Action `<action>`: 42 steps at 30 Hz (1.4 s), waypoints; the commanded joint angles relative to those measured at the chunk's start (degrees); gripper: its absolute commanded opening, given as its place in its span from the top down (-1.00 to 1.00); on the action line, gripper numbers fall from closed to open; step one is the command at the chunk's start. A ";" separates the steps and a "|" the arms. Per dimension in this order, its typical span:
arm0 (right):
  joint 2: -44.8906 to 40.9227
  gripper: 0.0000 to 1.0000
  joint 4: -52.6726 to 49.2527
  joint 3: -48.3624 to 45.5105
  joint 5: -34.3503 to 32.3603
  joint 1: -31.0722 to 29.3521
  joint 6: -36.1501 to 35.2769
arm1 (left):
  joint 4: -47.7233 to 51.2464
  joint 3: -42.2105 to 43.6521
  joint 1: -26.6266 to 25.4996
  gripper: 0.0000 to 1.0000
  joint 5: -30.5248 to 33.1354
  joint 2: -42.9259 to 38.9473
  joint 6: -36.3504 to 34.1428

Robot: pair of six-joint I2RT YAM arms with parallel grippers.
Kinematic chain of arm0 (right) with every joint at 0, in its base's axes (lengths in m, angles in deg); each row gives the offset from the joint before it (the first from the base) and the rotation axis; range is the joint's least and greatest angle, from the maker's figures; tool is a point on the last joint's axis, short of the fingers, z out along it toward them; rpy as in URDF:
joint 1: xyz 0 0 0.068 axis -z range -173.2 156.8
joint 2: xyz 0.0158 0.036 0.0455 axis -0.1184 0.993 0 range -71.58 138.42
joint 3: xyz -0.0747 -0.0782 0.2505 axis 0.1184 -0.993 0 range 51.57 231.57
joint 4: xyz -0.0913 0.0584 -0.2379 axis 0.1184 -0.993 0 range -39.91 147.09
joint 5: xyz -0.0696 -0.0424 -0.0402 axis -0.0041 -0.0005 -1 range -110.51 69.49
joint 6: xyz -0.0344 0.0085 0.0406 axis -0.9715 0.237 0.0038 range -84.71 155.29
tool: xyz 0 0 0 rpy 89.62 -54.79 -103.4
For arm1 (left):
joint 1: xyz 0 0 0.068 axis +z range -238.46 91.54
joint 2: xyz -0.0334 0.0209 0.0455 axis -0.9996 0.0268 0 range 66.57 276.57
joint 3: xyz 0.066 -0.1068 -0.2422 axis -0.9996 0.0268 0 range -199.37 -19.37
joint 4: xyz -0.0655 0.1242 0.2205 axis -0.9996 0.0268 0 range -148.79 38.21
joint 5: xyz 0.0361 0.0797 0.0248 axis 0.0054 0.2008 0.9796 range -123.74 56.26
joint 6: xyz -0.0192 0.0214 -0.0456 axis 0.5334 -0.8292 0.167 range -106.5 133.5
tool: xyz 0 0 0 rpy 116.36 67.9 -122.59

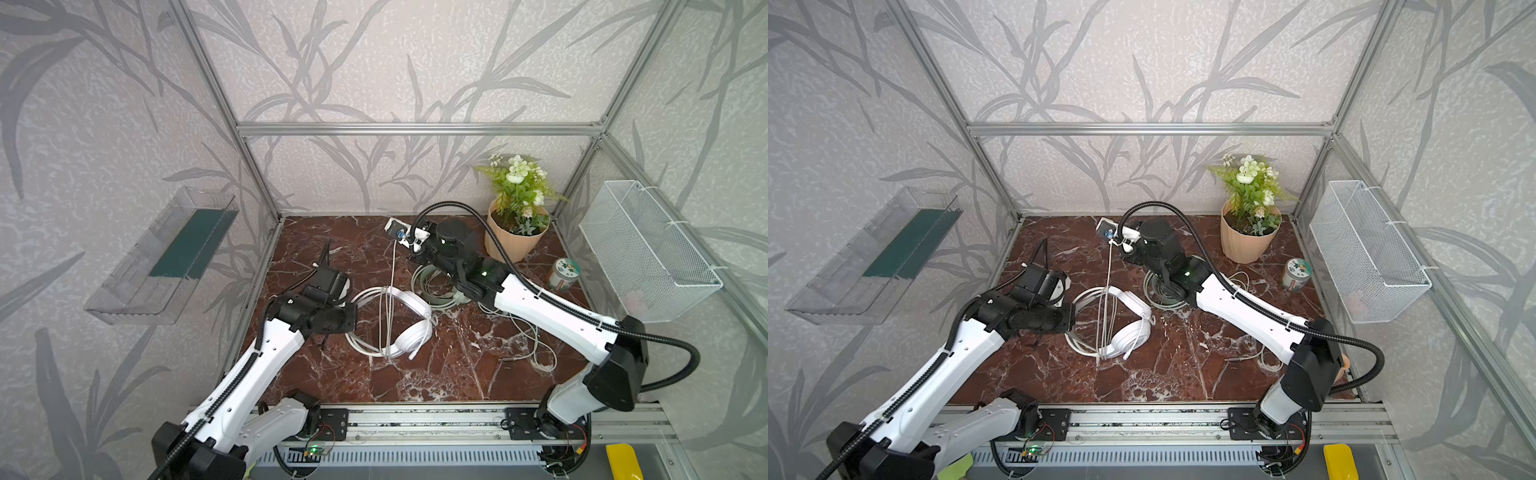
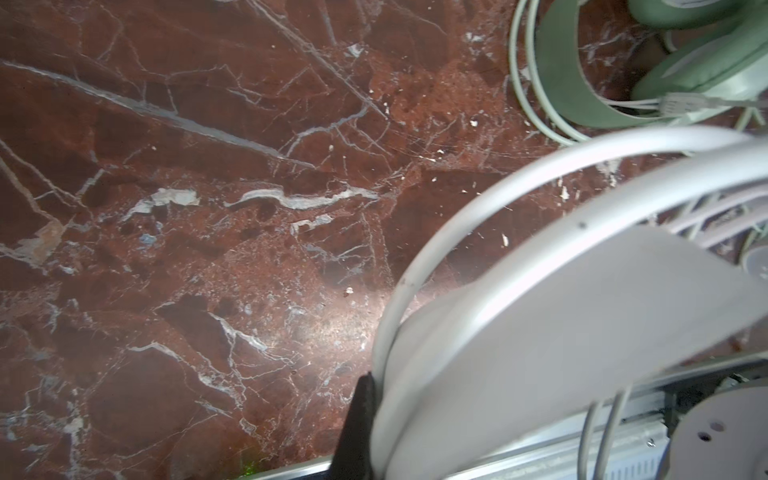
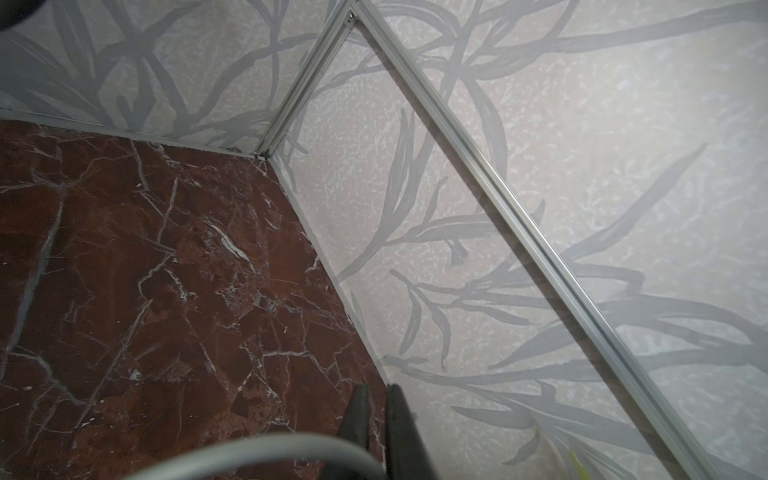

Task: Wrap the headphones

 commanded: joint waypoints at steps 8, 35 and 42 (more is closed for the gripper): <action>10.82 1.00 -10.70 15.59 10.76 4.08 11.82 | -0.91 -5.56 -4.53 1.00 -13.45 -8.01 3.26; -0.81 0.61 15.16 -13.10 29.49 4.61 31.19 | -7.38 -49.22 -4.76 1.00 -1.86 -2.02 18.07; 3.05 0.35 20.05 -14.82 31.85 6.56 36.15 | -4.64 -54.92 -4.75 1.00 -4.93 1.78 20.80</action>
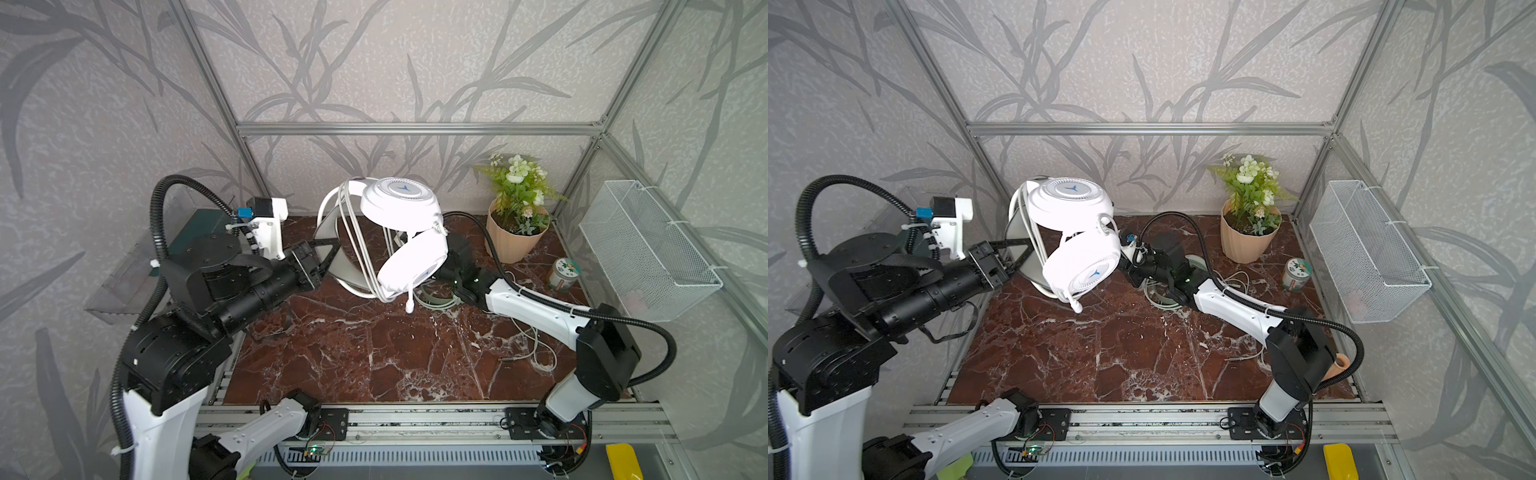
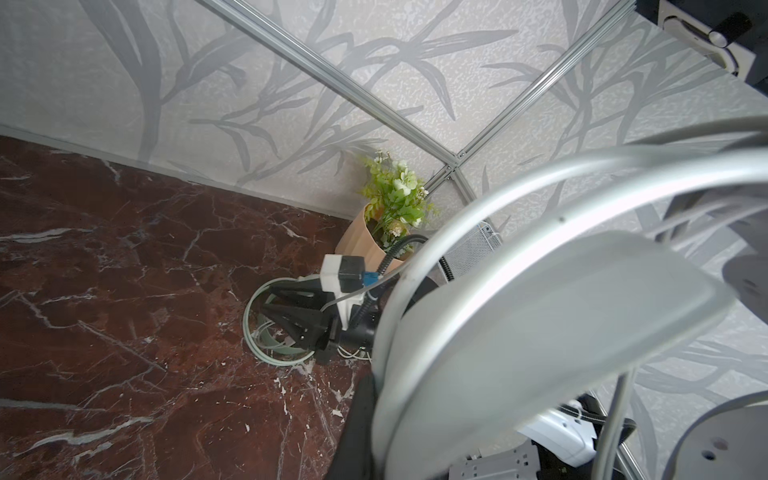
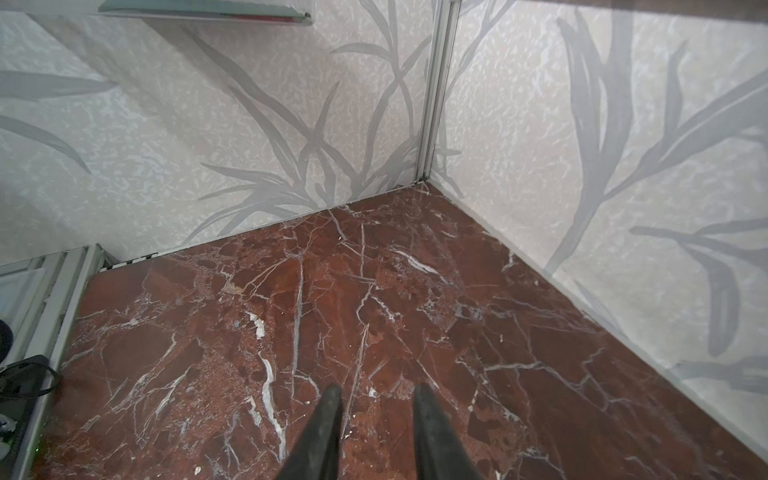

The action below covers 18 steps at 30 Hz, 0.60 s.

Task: Wrap the headphones

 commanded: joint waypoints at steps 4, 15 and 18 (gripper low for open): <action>1.03 0.33 10.73 -2.05 4.62 1.70 6.64 | -0.35 -6.77 -0.24 1.00 -1.10 3.90 4.23; 2.91 0.68 19.79 -9.96 4.22 1.70 11.89 | 4.86 -13.10 -0.28 1.00 4.70 6.87 3.52; 2.93 0.52 22.18 -12.90 5.27 1.70 14.03 | 4.65 -12.95 -0.26 1.00 5.86 7.09 3.22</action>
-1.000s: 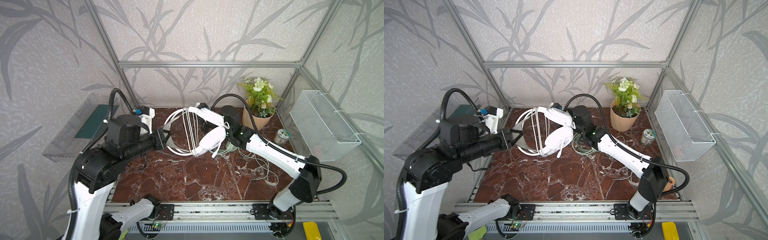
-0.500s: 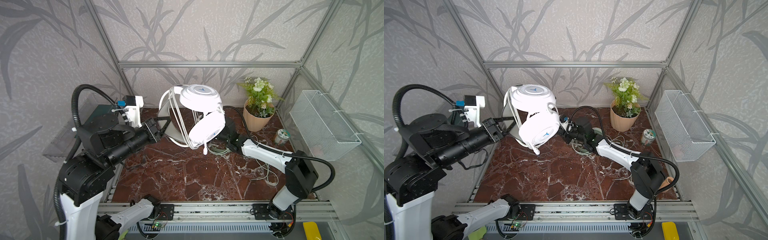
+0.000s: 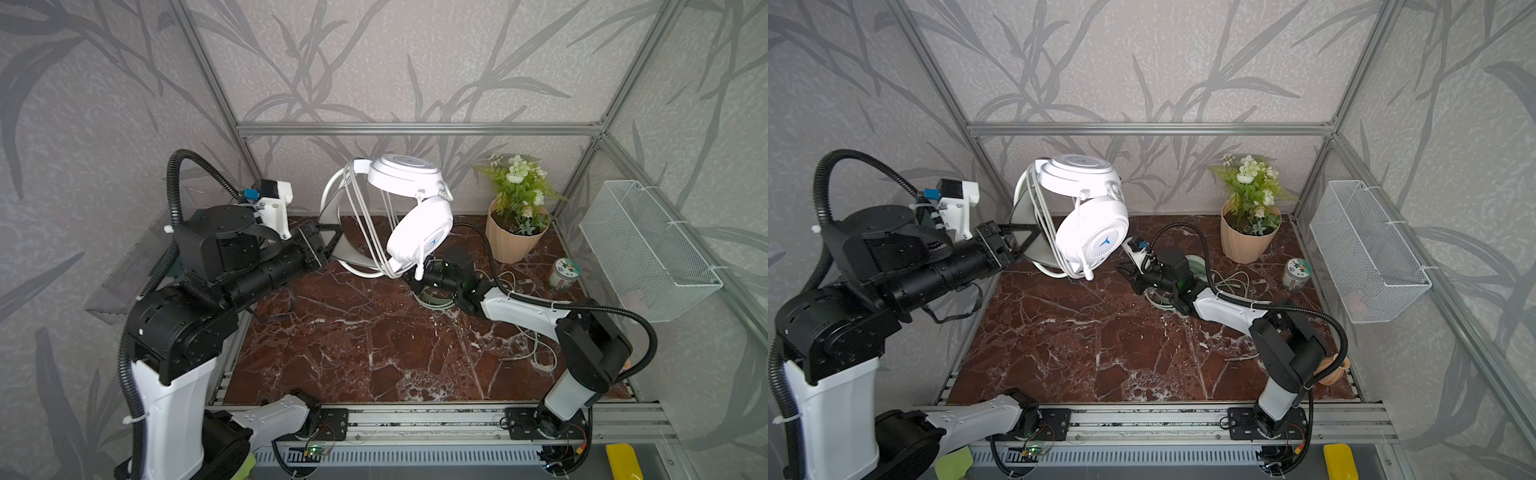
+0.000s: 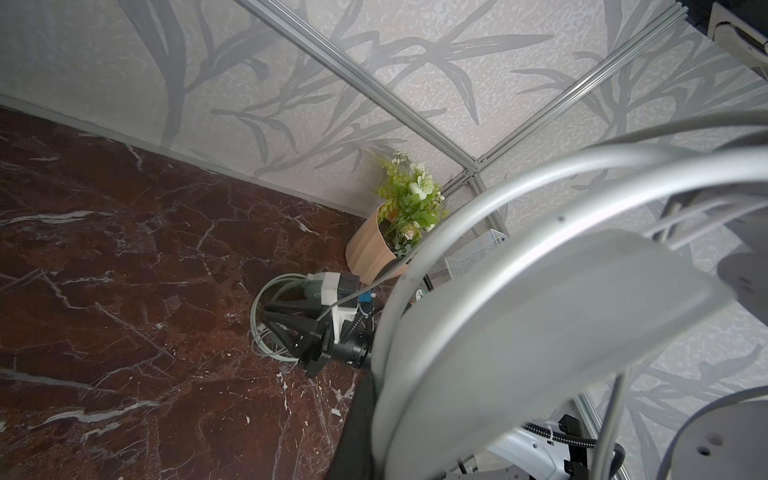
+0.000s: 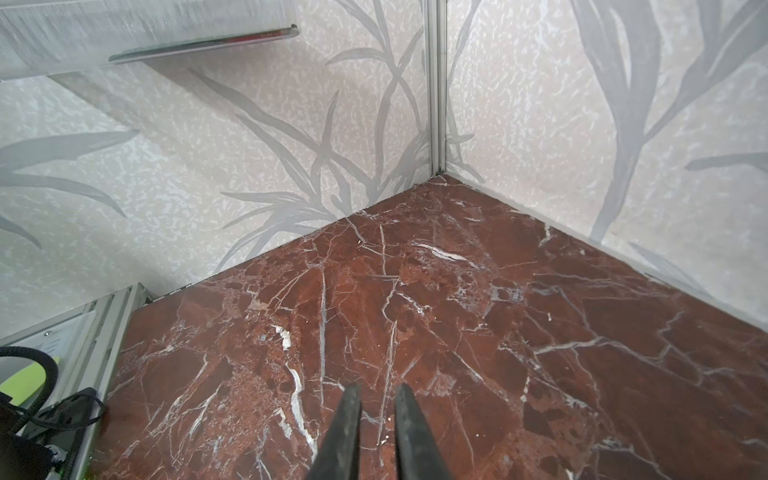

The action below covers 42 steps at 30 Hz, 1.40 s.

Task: Wrap the headphones

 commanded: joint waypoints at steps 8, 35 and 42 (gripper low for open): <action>0.05 0.01 12.06 -7.72 1.16 -0.05 5.71 | -3.71 -1.22 -0.29 1.00 1.20 0.14 1.43; -1.67 0.00 10.30 -7.09 -2.33 -3.83 0.15 | -1.60 -0.70 -0.28 1.00 2.18 0.49 0.26; -0.81 0.73 11.78 -8.81 -3.92 -4.20 0.77 | -0.38 -1.67 -0.16 1.00 4.92 0.79 -0.42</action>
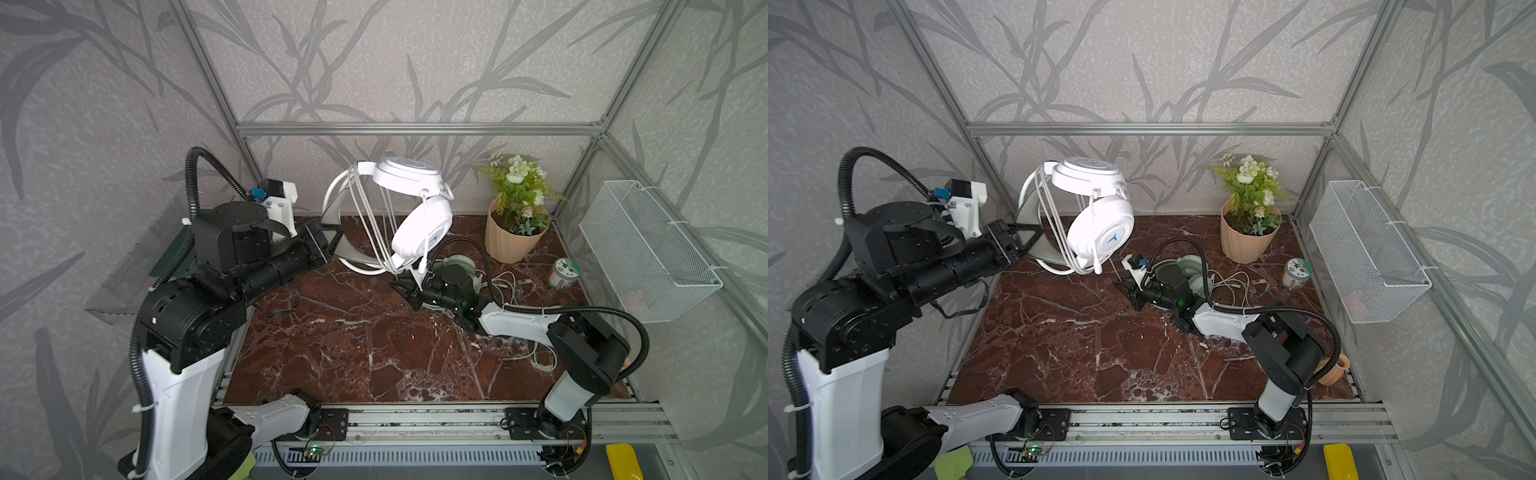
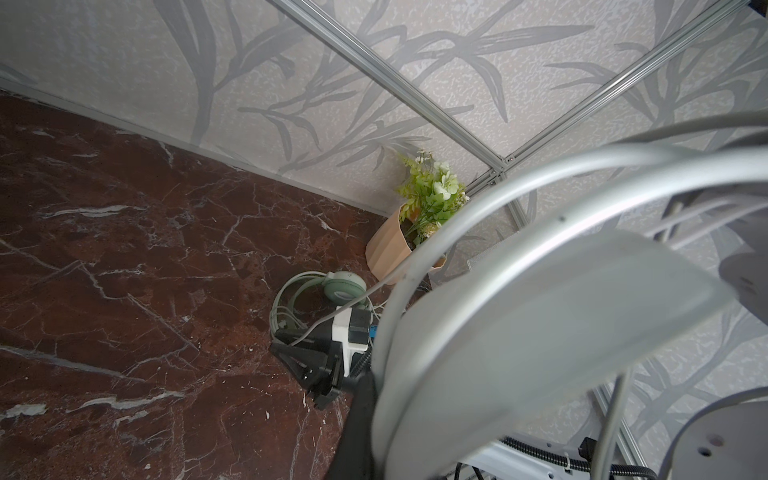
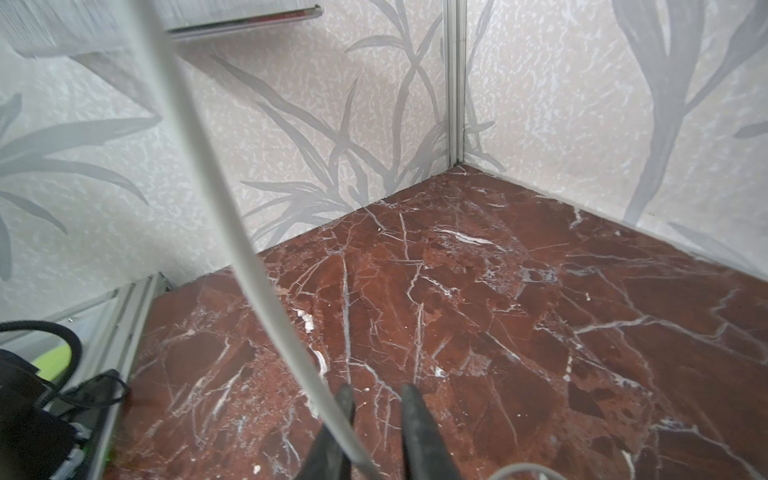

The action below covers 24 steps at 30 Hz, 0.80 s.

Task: Wrap the headphones

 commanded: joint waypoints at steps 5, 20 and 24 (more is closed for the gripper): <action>-5.44 1.00 -5.18 -5.08 -7.90 -4.77 -5.46 | 1.43 -4.55 0.55 1.00 8.24 1.72 -2.88; -30.25 1.00 -28.48 -14.96 -27.49 -28.64 -14.28 | -4.42 10.27 18.66 1.00 6.25 8.99 -6.34; -33.51 1.00 -37.30 -10.92 -30.38 -33.27 -17.43 | -6.80 15.48 19.39 1.00 6.37 11.94 -6.82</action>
